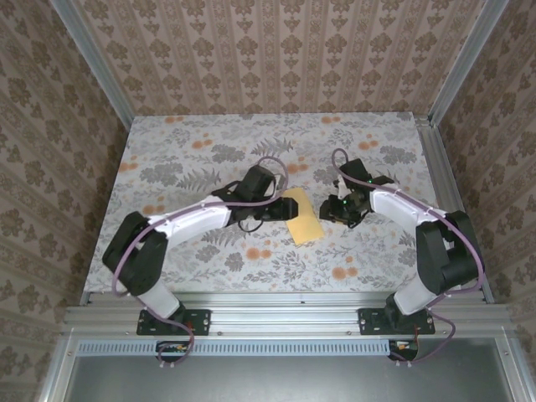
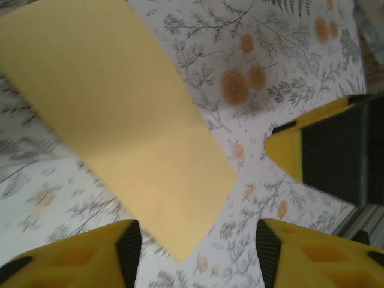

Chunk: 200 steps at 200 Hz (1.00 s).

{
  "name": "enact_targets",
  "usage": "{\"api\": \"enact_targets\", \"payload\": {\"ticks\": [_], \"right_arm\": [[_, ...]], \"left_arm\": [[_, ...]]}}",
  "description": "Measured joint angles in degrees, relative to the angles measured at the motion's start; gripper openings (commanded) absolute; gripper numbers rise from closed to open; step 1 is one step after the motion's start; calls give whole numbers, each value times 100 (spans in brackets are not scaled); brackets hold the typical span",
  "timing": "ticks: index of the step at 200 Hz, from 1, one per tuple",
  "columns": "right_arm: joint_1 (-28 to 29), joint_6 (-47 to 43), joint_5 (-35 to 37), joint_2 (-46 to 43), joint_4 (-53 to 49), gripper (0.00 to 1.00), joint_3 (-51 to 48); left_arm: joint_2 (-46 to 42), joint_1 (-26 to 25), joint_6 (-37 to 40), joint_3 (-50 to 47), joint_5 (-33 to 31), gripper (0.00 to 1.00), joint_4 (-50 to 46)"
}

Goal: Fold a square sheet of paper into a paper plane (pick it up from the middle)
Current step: Turn over the paper at the center of the table, then third fold the triangle at the center of the table.

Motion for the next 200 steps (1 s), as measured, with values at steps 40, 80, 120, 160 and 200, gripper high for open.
{"api": "enact_targets", "payload": {"ticks": [40, 80, 120, 160, 200], "right_arm": [[-234, -15, -601, 52, 321, 44, -326], [-243, 4, -968, 258, 651, 44, -455], [-243, 22, -1200, 507, 922, 45, -538], [-243, 31, -1384, 691, 1082, 45, -551], [-234, 31, -1436, 778, 1143, 44, -584]], "left_arm": [[848, -101, 170, 374, -116, 36, -42], [1266, -107, 321, 435, -133, 28, -144], [1333, -127, 428, 435, -133, 22, -232], [1460, -127, 474, 435, -129, 21, -254], [1502, -107, 518, 420, -125, 20, -262]]}}
